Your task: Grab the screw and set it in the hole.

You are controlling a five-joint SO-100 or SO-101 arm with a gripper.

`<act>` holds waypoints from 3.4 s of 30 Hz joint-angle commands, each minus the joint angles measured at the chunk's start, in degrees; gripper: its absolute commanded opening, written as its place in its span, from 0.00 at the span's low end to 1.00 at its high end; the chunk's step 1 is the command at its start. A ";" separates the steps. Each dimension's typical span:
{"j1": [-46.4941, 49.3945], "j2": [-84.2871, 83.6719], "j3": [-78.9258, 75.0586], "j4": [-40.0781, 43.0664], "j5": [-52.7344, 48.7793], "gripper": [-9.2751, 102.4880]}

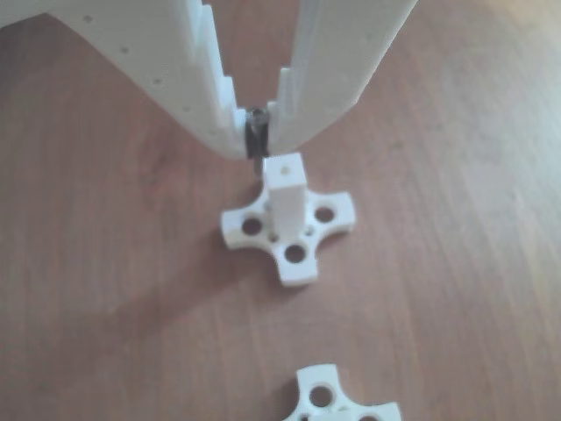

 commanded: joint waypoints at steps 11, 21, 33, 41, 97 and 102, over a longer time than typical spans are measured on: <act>-1.41 5.98 -1.23 -2.37 0.79 0.04; -2.02 4.66 -0.62 -3.78 0.97 0.04; -1.93 3.08 -0.44 -4.04 0.97 0.04; -1.76 2.64 -0.35 -4.13 0.88 0.04; -0.97 1.41 2.20 -6.15 0.44 0.04; -1.05 1.14 2.02 -6.50 0.44 0.04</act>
